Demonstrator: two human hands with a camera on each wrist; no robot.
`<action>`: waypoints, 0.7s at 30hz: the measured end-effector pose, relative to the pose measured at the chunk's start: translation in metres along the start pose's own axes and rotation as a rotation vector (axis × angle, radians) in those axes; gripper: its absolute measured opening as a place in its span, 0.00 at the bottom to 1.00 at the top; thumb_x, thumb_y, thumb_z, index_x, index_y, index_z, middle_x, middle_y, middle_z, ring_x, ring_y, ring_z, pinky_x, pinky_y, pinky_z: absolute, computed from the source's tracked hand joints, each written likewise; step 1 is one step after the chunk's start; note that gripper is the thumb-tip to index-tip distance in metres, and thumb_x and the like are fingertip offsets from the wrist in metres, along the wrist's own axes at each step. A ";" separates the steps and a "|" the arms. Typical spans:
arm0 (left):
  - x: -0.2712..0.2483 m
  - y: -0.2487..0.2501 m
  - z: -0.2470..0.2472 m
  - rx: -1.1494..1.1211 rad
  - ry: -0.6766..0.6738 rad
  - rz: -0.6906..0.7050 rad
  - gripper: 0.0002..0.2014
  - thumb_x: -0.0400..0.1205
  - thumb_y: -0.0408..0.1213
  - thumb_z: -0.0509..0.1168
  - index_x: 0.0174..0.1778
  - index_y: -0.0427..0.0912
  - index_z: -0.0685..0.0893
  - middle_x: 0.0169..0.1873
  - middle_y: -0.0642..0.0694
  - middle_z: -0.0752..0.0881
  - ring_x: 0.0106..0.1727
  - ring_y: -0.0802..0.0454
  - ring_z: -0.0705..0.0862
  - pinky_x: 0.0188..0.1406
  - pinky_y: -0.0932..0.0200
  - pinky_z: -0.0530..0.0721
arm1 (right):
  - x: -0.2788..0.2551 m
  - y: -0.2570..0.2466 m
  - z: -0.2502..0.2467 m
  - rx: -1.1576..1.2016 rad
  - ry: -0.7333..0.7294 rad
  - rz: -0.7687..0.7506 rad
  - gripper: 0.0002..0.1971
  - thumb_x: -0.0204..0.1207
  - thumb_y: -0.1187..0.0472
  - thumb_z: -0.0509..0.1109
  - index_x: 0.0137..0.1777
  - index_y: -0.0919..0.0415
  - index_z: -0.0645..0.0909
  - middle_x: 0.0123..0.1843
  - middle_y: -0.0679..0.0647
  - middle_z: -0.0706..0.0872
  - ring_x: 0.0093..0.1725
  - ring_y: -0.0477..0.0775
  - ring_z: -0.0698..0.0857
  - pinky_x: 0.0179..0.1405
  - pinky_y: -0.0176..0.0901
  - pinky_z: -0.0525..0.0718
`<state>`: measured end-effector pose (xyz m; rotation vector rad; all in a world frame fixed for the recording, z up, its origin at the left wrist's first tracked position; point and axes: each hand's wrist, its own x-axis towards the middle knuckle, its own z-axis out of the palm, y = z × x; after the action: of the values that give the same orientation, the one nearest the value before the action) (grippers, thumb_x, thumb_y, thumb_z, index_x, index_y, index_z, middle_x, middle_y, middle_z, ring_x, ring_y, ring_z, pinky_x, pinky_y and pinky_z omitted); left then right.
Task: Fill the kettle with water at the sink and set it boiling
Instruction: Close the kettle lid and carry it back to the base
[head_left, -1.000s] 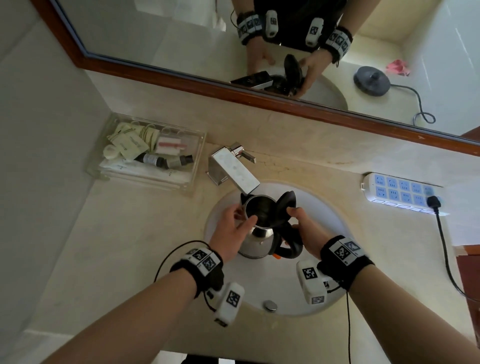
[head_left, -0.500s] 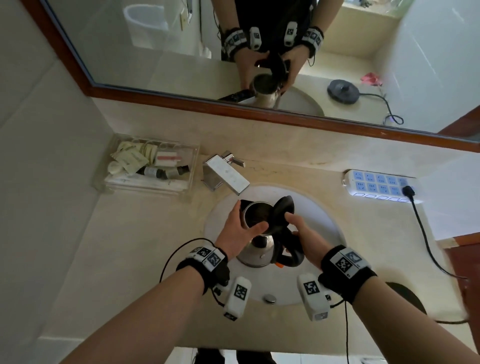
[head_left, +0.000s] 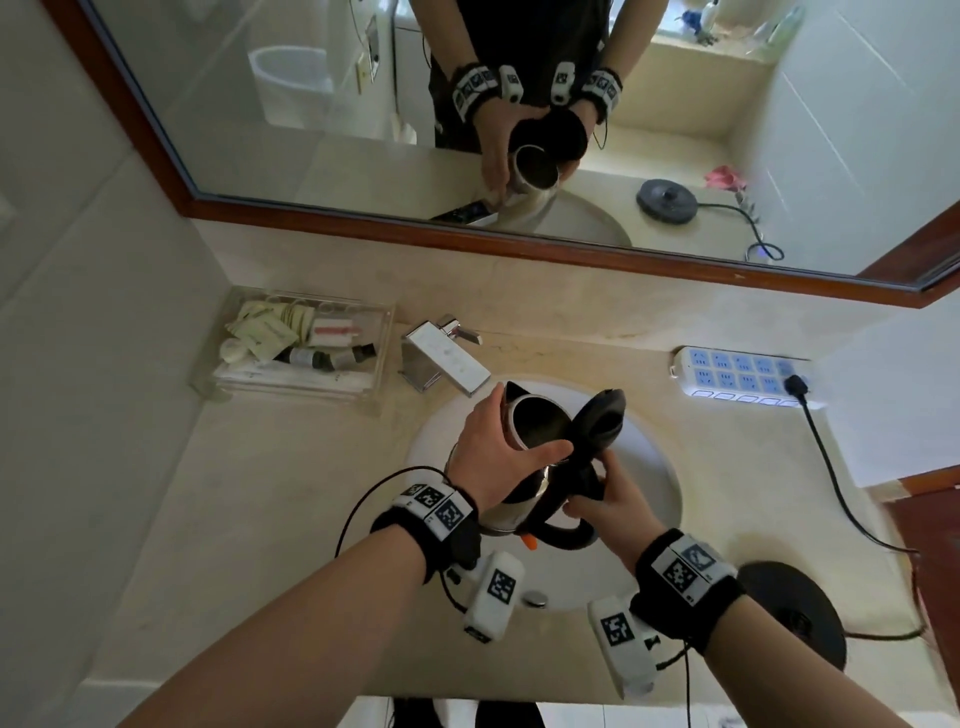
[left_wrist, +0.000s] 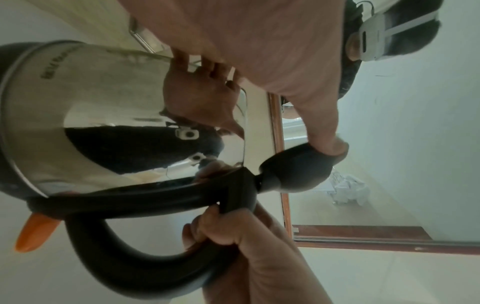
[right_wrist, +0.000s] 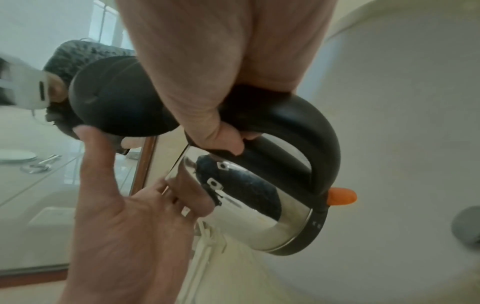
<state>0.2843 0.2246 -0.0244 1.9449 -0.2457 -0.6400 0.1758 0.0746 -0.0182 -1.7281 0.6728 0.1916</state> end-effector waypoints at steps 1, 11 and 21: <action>-0.001 0.002 0.001 0.019 0.007 0.006 0.65 0.55 0.75 0.72 0.86 0.53 0.55 0.82 0.50 0.65 0.83 0.51 0.64 0.80 0.41 0.69 | 0.000 0.000 0.000 -0.022 0.003 -0.008 0.36 0.71 0.82 0.69 0.74 0.53 0.68 0.49 0.60 0.89 0.45 0.51 0.89 0.43 0.41 0.85; -0.006 0.009 0.004 -0.117 0.092 -0.006 0.54 0.67 0.56 0.80 0.86 0.50 0.58 0.81 0.52 0.68 0.81 0.53 0.67 0.81 0.48 0.69 | -0.003 -0.008 -0.008 -0.141 0.029 -0.105 0.33 0.71 0.79 0.69 0.73 0.54 0.67 0.44 0.53 0.88 0.35 0.36 0.88 0.31 0.30 0.83; 0.004 0.011 -0.016 -0.250 0.137 -0.028 0.40 0.74 0.58 0.75 0.80 0.50 0.68 0.71 0.48 0.75 0.69 0.49 0.79 0.53 0.54 0.91 | -0.001 -0.019 -0.016 -0.204 0.016 -0.179 0.35 0.70 0.72 0.71 0.77 0.52 0.69 0.48 0.53 0.89 0.43 0.50 0.89 0.42 0.41 0.86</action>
<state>0.2980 0.2306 -0.0108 1.7448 -0.0495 -0.5262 0.1812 0.0624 0.0027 -1.9765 0.5206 0.1252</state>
